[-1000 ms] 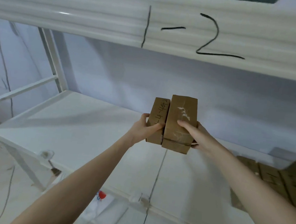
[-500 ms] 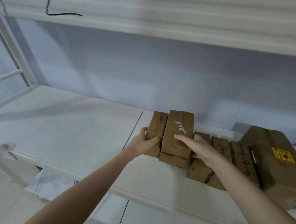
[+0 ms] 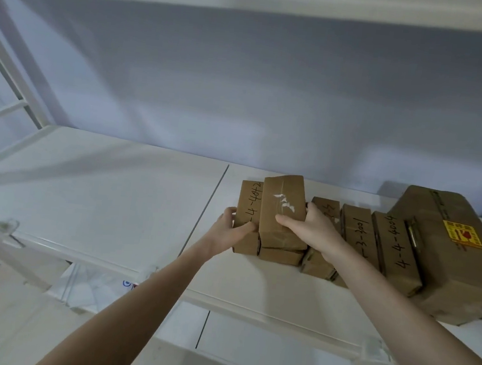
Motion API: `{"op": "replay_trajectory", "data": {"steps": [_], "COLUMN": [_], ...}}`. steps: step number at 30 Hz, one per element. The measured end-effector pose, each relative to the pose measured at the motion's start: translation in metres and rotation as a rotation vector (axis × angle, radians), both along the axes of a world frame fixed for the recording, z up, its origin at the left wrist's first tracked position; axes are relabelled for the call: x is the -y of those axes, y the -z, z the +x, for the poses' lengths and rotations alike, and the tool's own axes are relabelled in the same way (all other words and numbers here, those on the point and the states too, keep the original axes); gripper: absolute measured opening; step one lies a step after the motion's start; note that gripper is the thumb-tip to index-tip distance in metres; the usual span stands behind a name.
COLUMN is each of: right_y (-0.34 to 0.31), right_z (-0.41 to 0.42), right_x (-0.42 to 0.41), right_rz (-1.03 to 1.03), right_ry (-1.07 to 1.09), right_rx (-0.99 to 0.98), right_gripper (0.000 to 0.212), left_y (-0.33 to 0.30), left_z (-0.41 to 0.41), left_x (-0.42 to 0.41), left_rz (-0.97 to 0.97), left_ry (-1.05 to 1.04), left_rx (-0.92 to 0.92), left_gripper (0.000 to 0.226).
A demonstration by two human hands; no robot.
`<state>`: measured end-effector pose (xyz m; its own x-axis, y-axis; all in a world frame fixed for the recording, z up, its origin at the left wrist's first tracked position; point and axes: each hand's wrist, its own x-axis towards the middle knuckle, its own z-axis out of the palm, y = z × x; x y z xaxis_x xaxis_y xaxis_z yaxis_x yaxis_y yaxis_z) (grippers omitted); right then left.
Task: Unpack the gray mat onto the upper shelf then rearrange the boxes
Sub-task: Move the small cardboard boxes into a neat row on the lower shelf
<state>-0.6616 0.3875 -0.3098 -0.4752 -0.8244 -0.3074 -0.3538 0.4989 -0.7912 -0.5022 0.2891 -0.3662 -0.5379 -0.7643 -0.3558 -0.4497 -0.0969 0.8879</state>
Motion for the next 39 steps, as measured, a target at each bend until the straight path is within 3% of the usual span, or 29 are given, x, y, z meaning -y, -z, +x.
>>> {"op": "replay_trajectory", "data": {"steps": [5,7,12,18,22,26,29,33,39], "right_y": [-0.007,-0.011,-0.024,-0.023,-0.017,-0.017,-0.023,-0.028,-0.019], "right_z": [0.001,-0.001,-0.009,-0.017,-0.013,-0.012,-0.008,0.009,0.019], "right_x": [-0.005,-0.008,-0.023,-0.043,-0.052,-0.051,-0.044,-0.031,-0.013], "right_rz": [-0.111,-0.13,-0.206,-0.138,-0.087,-0.092,-0.1,-0.057,0.024], "right_ry": [0.051,0.08,0.126,0.132,0.12,0.112,0.098,0.017,-0.039], "right_rx": [-0.026,-0.036,-0.022,-0.035,-0.092,-0.123,-0.168,-0.249,-0.259], "right_gripper": [0.068,0.076,0.067,0.072,0.07,0.071,0.075,0.075,0.067], "left_y": [-0.002,-0.002,-0.006,-0.009,-0.017,-0.024,-0.026,-0.031,-0.03], "left_z": [0.0,0.0,-0.003,-0.01,-0.018,-0.019,-0.018,-0.025,-0.025], "left_x": [0.002,0.004,0.004,0.001,-0.003,-0.006,-0.007,-0.009,-0.005], "left_rz": [-0.011,-0.019,-0.016,-0.115,-0.198,-0.243,-0.283,-0.397,-0.311], "left_ry": [0.018,0.045,0.1,0.116,0.103,0.126,0.113,0.158,0.227], "left_rx": [0.028,0.053,0.072,0.141,0.134,0.177,0.154,0.057,0.059], "left_gripper": [0.087,0.08,0.071,0.059,0.087,0.091,0.085,0.05,0.055]}}
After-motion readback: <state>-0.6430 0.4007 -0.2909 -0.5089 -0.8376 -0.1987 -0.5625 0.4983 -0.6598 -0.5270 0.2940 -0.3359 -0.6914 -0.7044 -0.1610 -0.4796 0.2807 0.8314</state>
